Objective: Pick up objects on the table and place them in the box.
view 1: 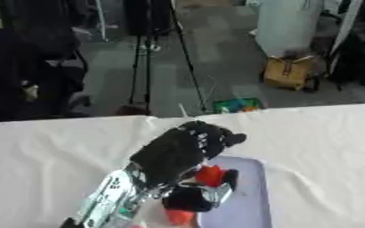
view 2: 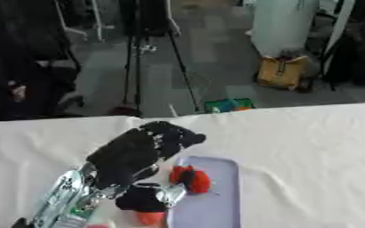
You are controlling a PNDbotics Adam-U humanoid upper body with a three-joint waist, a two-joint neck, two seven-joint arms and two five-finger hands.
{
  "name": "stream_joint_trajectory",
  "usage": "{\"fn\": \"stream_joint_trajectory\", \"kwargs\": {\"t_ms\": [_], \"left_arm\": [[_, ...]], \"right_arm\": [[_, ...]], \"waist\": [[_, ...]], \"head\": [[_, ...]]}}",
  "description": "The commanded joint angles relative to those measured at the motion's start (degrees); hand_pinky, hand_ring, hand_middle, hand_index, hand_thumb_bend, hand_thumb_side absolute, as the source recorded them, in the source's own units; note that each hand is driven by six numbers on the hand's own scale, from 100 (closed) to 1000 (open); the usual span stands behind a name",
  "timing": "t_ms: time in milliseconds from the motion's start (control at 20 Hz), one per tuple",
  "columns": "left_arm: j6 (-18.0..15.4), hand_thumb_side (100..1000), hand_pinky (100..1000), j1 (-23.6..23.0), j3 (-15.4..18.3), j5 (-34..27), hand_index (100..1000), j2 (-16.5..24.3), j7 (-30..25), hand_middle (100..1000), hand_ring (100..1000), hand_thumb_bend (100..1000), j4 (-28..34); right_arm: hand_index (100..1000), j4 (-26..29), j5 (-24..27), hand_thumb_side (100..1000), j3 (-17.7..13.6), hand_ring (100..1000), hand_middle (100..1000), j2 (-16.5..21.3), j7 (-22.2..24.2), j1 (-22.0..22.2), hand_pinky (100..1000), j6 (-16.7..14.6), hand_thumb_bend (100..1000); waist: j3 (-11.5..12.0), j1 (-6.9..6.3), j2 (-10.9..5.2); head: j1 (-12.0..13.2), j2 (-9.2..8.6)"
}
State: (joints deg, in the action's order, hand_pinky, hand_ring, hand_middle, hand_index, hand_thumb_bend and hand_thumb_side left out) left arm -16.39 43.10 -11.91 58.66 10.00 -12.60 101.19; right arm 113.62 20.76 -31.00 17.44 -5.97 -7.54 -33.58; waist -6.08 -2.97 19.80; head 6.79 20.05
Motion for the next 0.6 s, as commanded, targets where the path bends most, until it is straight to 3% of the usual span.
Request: {"fn": "stream_joint_trajectory", "kwargs": {"t_ms": [50, 100, 350, 600], "left_arm": [[3.2, 1000, 803, 1.3, 2.3, -6.5, 970, 1.3, 1.6, 769, 796, 100, 4.0], [4.4, 1000, 756, 1.5, 3.4, -8.4, 927, 1.3, 2.5, 711, 746, 100, 5.1], [12.7, 1000, 732, 2.8, 9.8, -21.6, 882, 3.2, 13.4, 675, 723, 100, 12.0], [14.7, 1000, 724, 3.2, 13.0, -28.8, 857, 6.1, 21.0, 667, 716, 100, 13.4]], "right_arm": [[718, 1.0, 0.4, 920, -0.1, 847, 749, 1.8, -0.2, -0.1, 817, 0.0, 100], [718, 1.0, 0.5, 922, -0.1, 847, 749, 1.8, -0.2, 0.0, 817, -0.1, 100], [717, 1.0, 0.7, 925, -0.2, 846, 749, 1.9, -0.6, 0.3, 816, -0.5, 100], [716, 1.0, 0.8, 928, -0.4, 845, 748, 2.0, -1.1, 0.5, 815, -1.0, 100]], "waist": [[0.0, 0.54, -1.49], [0.1, 0.63, -1.56], [0.4, 1.09, -1.78], [0.8, 1.39, -1.88]], "head": [[-0.4, -0.58], [-0.7, -0.57], [-2.1, -0.64], [-2.7, -0.41]]}}
